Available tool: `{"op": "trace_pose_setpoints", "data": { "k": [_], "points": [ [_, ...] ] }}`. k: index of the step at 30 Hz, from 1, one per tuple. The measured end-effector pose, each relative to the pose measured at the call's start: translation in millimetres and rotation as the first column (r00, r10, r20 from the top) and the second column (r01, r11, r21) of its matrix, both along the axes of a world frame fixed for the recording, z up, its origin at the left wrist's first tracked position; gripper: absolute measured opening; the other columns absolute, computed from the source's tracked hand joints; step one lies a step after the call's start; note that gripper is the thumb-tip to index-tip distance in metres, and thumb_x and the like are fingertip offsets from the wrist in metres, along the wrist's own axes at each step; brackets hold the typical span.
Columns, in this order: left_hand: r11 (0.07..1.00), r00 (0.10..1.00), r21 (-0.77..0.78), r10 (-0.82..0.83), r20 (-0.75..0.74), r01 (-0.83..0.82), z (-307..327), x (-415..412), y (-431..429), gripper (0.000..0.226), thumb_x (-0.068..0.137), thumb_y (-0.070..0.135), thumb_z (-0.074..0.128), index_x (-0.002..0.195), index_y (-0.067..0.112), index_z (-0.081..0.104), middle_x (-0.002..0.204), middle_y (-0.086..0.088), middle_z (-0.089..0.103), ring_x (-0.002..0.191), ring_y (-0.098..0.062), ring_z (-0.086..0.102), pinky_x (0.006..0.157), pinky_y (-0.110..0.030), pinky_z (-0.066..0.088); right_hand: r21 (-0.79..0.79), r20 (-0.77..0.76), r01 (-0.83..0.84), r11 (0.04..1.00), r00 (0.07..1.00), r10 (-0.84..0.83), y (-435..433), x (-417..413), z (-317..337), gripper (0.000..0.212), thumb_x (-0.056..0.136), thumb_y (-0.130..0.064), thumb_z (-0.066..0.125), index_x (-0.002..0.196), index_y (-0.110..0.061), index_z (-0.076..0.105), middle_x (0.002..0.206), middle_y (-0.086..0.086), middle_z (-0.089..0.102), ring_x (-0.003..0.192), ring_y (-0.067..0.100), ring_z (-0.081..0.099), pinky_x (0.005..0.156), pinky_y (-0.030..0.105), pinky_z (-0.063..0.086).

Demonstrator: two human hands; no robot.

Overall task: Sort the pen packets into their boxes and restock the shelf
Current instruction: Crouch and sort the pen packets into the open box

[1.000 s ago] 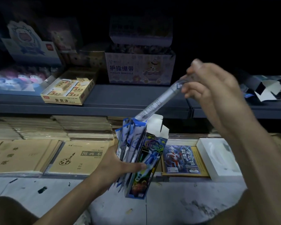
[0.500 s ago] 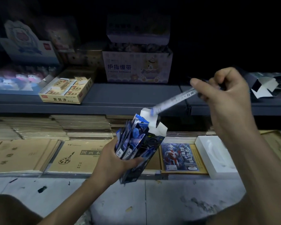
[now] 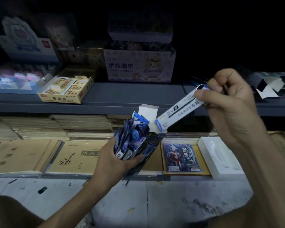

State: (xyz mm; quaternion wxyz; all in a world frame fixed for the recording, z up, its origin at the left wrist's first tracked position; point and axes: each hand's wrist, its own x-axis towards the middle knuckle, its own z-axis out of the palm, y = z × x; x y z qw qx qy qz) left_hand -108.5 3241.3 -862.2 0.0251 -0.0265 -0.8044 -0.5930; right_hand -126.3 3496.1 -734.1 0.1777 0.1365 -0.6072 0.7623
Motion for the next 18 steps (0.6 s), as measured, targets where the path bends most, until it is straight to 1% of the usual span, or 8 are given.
{"op": "trace_pose_setpoints", "data": {
  "k": [2,5,7,11,12,13,15,18],
  "points": [
    [1.000,1.000,-0.006,-0.003,-0.017,0.003,-0.8,0.7,-0.5,0.052,0.065,0.014,0.097,0.108,0.021,0.069,0.096,0.019,0.078,0.086,0.000,0.074,0.074,-0.017,0.060,0.069,0.027,0.009,0.998,1.000,-0.011,-1.1,0.2,-5.5,0.042,0.082,0.012,0.066,0.084,-0.021,0.041,0.076,-0.006,0.038,0.071,0.012,0.037,0.071,0.030,0.039],
    [1.000,0.999,-0.025,-0.012,-0.044,0.011,-0.8,3.4,-0.8,0.054,0.065,0.016,0.097,0.110,0.027,0.067,0.096,0.027,0.075,0.088,0.005,0.072,0.072,-0.010,0.055,0.164,0.032,0.053,0.985,0.998,-0.059,0.7,0.0,-7.1,0.039,0.078,0.006,0.071,0.085,-0.022,0.044,0.078,-0.003,0.038,0.074,0.016,0.037,0.075,0.041,0.038],
    [1.000,0.999,-0.023,-0.014,-0.052,0.013,-0.1,4.2,-1.1,0.055,0.065,0.017,0.097,0.109,0.031,0.066,0.096,0.028,0.075,0.090,0.006,0.072,0.074,-0.010,0.055,0.202,0.016,0.081,0.976,0.996,-0.086,3.1,-0.4,-5.8,0.039,0.077,0.005,0.073,0.086,-0.021,0.046,0.079,-0.002,0.040,0.076,0.018,0.040,0.077,0.043,0.041],
    [0.999,0.996,-0.034,-0.019,-0.085,0.016,3.7,5.6,-0.1,0.053,0.064,0.017,0.097,0.104,0.033,0.065,0.095,0.030,0.074,0.088,0.009,0.071,0.073,-0.008,0.054,0.380,-0.031,0.143,0.914,0.989,-0.142,3.5,-0.8,-5.3,0.036,0.080,0.010,0.077,0.092,-0.008,0.047,0.080,0.001,0.041,0.078,0.023,0.043,0.074,0.050,0.051],
    [0.999,0.996,-0.037,-0.022,-0.091,0.019,4.5,6.2,0.2,0.051,0.065,0.016,0.096,0.102,0.033,0.065,0.093,0.031,0.074,0.086,0.009,0.071,0.072,-0.008,0.053,0.419,-0.046,0.152,0.895,0.988,-0.147,2.5,0.1,-4.9,0.036,0.080,0.010,0.077,0.092,-0.007,0.048,0.080,0.002,0.042,0.077,0.024,0.044,0.073,0.050,0.052],
    [0.999,0.995,-0.041,-0.024,-0.098,0.020,4.6,6.6,0.3,0.049,0.065,0.015,0.096,0.099,0.032,0.065,0.090,0.032,0.074,0.084,0.010,0.070,0.071,-0.007,0.052,0.463,-0.065,0.170,0.870,0.985,-0.158,1.6,1.1,-4.5,0.036,0.080,0.010,0.078,0.091,-0.007,0.048,0.080,0.003,0.044,0.077,0.022,0.045,0.073,0.047,0.050],
    [0.999,0.994,-0.047,-0.024,-0.106,0.020,5.6,6.8,1.0,0.048,0.065,0.013,0.095,0.098,0.031,0.066,0.088,0.033,0.073,0.083,0.011,0.070,0.070,-0.006,0.052,0.575,-0.091,0.192,0.795,0.981,-0.171,-4.6,4.9,-5.1,0.035,0.080,0.007,0.080,0.092,-0.009,0.051,0.083,0.003,0.052,0.078,0.014,0.050,0.075,0.031,0.048],
    [0.999,0.995,-0.031,-0.018,-0.103,0.014,5.3,6.8,2.5,0.050,0.063,0.014,0.097,0.099,0.031,0.066,0.089,0.028,0.075,0.084,0.008,0.071,0.072,-0.009,0.053,0.745,-0.084,0.173,0.644,0.982,-0.167,-23.6,11.6,-17.2,0.039,0.079,0.001,0.083,0.100,-0.020,0.058,0.099,-0.007,0.059,0.088,0.005,0.057,0.077,0.011,0.046]
  ]
}}
